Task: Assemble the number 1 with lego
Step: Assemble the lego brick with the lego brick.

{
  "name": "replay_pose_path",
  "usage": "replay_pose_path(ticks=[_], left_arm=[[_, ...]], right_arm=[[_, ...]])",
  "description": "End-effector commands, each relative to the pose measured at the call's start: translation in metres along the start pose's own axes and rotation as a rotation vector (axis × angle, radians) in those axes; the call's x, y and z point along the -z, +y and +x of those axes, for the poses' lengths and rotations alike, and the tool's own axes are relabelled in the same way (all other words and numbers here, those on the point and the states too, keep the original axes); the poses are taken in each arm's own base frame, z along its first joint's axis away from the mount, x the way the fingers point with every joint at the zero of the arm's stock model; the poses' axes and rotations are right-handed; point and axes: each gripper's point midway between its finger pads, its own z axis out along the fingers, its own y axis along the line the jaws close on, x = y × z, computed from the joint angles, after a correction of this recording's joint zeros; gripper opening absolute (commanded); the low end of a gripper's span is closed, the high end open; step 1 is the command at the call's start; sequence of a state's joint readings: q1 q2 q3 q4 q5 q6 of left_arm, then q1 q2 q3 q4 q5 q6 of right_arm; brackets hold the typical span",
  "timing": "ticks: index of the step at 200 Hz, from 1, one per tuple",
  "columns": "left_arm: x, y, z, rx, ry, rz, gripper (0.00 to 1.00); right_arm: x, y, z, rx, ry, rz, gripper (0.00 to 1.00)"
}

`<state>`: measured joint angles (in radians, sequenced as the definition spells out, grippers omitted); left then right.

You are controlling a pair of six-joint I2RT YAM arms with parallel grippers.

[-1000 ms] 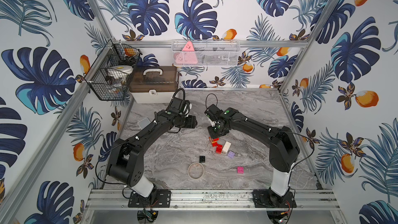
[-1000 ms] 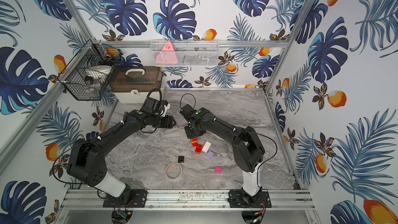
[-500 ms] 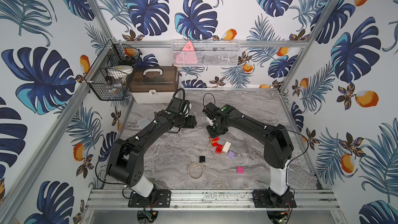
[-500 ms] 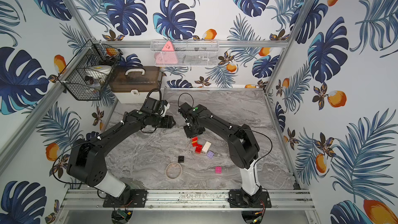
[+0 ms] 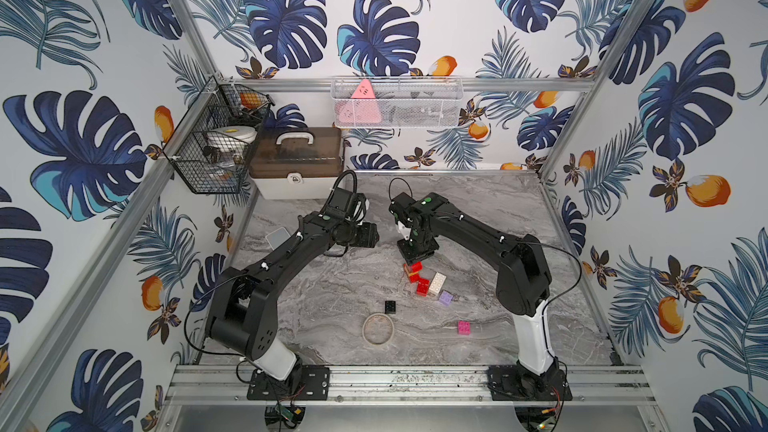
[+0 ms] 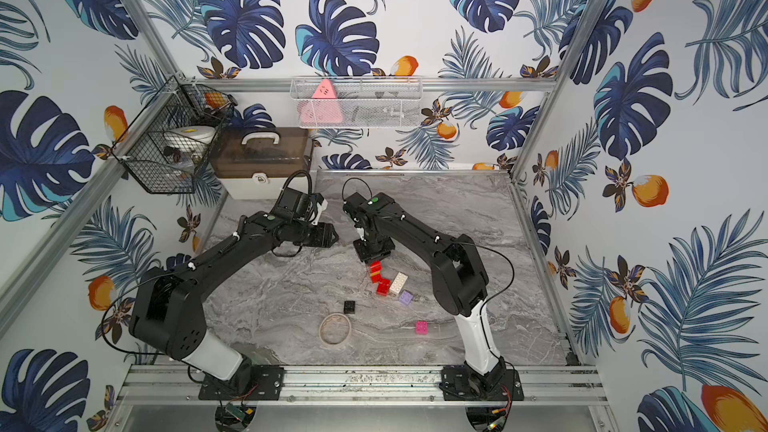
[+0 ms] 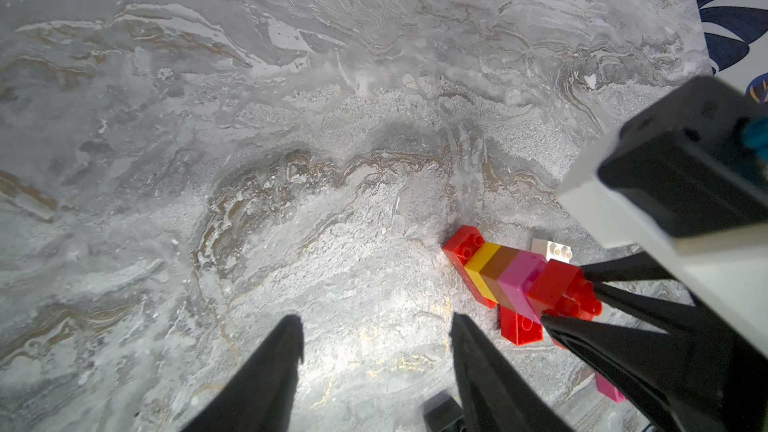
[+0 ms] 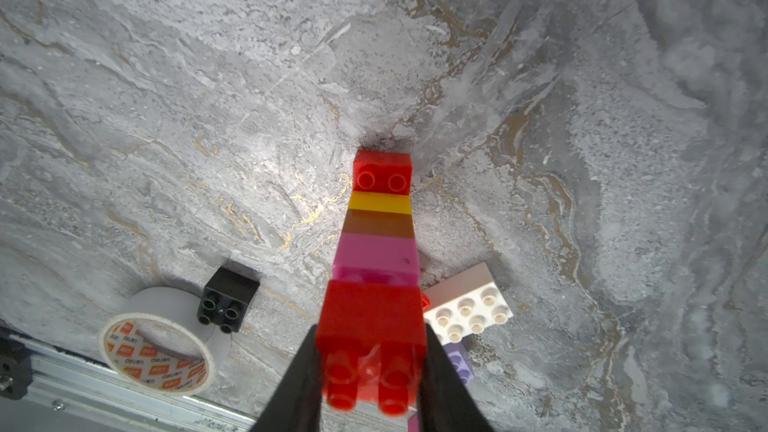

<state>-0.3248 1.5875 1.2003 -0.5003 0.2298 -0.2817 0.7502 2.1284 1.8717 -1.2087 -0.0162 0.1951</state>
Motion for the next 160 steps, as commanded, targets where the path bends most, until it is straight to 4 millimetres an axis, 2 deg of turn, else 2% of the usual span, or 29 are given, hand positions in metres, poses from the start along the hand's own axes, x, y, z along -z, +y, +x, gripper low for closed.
replay_pose_path(ticks=[1, 28, 59, 127, 160], left_arm=[[0.001, 0.003, -0.001, -0.018, 0.0, -0.018, 0.63], [0.0, 0.003, -0.001, -0.015, 0.003, -0.015, 0.63], [-0.001, 0.003, 0.0, -0.013, 0.008, -0.015, 0.62], [0.002, 0.005, 0.0, -0.011, -0.004, -0.023, 0.62], [0.002, 0.003, -0.001, -0.009, -0.003, -0.014, 0.62]], right_arm=[[-0.031, 0.003, 0.004, 0.035, 0.094, -0.012, 0.0], [-0.028, -0.001, -0.004, 0.049, 0.108, -0.024, 0.0], [-0.031, -0.009, -0.004, 0.062, 0.152, -0.035, 0.0], [-0.037, -0.007, -0.017, 0.024, 0.152, -0.049, 0.0], [-0.038, -0.012, -0.02, 0.022, 0.157, -0.012, 0.0]])
